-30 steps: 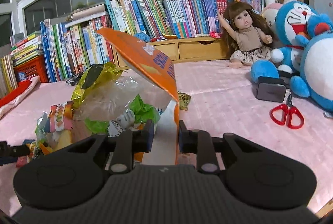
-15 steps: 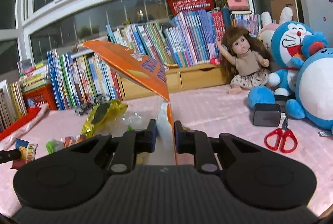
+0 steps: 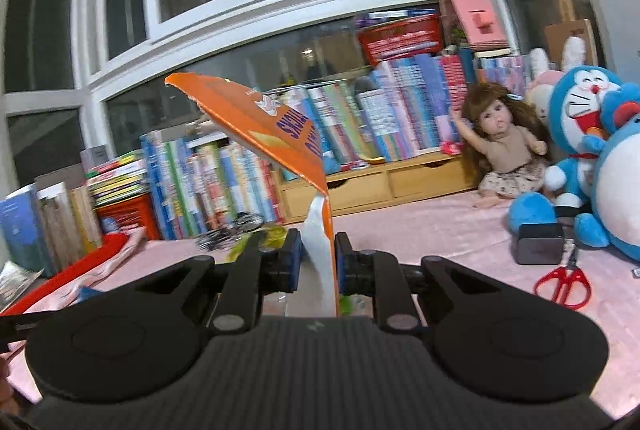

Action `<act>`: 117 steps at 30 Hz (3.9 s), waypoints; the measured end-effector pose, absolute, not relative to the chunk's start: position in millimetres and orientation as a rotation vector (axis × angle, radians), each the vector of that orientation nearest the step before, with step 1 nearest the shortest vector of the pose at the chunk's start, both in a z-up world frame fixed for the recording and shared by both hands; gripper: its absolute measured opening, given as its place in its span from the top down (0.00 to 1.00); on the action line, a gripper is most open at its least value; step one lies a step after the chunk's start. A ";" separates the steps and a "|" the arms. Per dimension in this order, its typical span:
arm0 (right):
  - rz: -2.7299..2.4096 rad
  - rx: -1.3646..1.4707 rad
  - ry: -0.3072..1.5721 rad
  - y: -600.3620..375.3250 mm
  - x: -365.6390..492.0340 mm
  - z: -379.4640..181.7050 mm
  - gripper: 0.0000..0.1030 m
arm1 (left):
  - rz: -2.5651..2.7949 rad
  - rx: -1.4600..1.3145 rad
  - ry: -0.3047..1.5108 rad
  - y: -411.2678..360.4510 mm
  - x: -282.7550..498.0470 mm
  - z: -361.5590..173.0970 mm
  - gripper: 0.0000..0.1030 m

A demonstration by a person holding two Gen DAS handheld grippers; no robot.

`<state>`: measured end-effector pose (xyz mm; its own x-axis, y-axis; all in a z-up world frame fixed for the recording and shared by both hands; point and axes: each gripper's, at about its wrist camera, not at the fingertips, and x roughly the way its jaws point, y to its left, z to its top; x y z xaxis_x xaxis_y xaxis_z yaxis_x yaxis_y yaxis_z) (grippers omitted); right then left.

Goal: Collect trash
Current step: 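Lower both held items past the table edge toward the black bin, then open both tools to drop the items into the black bin, then grasp the green stick-candy bag with the left tool while the right tool grasps a clear wrapper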

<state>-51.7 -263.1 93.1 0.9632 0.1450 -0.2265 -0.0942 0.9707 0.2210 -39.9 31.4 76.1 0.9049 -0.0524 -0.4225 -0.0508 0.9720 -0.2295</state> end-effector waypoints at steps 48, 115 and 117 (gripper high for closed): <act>0.345 0.205 1.094 -213.3 -154.2 -85.1 0.81 | -0.204 -0.061 1.035 -14.1 -150.3 -66.0 0.91; 0.057 0.075 0.487 -260.4 -91.8 15.2 0.23 | -0.047 -0.150 0.530 3.6 -30.2 35.4 0.29; 0.017 0.066 0.501 -261.7 -85.6 10.7 0.31 | -0.026 -0.138 0.538 3.3 -16.7 30.2 0.30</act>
